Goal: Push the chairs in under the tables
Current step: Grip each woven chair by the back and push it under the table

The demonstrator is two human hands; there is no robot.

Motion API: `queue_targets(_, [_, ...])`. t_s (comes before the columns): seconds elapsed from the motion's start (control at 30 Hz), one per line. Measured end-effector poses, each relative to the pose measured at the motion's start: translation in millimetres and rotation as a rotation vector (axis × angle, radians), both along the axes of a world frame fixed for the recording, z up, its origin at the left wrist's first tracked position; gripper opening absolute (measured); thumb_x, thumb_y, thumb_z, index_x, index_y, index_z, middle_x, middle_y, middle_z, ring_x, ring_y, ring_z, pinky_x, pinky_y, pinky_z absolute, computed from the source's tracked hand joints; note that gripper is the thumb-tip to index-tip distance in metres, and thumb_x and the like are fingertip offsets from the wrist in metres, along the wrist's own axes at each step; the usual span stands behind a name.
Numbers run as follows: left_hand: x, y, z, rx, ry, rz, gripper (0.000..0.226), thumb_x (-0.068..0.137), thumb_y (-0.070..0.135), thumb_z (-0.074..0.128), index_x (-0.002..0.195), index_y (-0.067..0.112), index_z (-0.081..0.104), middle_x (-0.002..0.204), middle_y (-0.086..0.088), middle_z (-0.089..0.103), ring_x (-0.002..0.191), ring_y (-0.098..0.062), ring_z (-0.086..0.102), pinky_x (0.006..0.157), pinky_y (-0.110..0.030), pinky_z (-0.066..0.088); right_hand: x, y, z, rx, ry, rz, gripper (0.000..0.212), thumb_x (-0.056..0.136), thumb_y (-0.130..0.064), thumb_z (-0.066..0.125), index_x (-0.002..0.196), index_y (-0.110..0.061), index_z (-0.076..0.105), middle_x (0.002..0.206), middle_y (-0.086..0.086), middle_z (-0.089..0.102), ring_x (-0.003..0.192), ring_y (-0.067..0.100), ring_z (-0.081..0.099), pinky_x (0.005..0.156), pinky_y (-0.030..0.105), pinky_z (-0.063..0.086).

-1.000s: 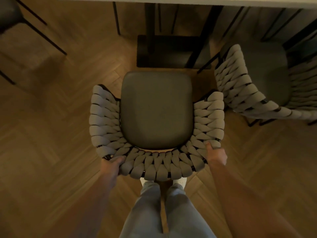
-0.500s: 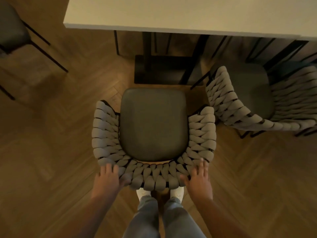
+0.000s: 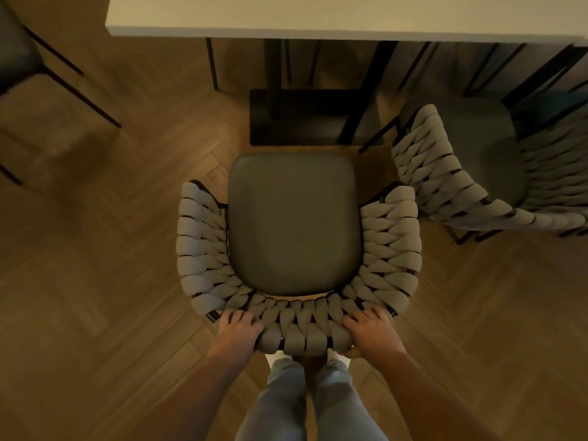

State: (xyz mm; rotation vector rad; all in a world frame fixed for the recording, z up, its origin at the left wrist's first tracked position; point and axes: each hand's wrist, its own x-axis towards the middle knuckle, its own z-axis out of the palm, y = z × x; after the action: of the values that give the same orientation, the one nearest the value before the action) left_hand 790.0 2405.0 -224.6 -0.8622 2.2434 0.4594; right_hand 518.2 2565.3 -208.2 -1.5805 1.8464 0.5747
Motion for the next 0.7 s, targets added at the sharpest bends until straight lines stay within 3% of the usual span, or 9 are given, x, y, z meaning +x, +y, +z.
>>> queue_targets(0.27, [-17,-23,-3,-0.026,0.017,-0.014,0.051,0.100,0.025,0.060,0.148,0.033,0.044,0.155,-0.002,0.039,0.147,-0.027,0.031,0.123,-0.049,0.012,-15,-21,-6,-0.030,0.040,-0.009,0.061,0.084,-0.061,0.067,0.138,-0.035,0.052,0.134,-0.004,0.060,0.128,0.023,0.053,0.116,0.046,0.024])
queue_targets(0.53, [-60,-64,1,-0.060,0.044,-0.012,0.046,0.100,0.027,0.059,0.144,0.032,0.048,0.151,-0.002,0.042,0.144,-0.027,0.035,0.122,-0.048,0.015,-61,-62,-17,-0.088,0.096,0.026,0.062,0.073,-0.075,0.066,0.122,-0.039,0.063,0.119,-0.007,0.067,0.113,0.022,0.061,0.105,0.045,0.036])
queue_targets(0.7, [-92,-95,3,-0.057,0.062,0.007,0.043,0.101,0.029,0.058,0.143,0.032,0.050,0.150,-0.002,0.043,0.144,-0.028,0.035,0.122,-0.048,0.016,-97,-97,-17,-0.115,0.083,0.034,0.060,0.077,-0.074,0.062,0.125,-0.040,0.059,0.122,-0.008,0.063,0.118,0.020,0.057,0.108,0.043,0.030])
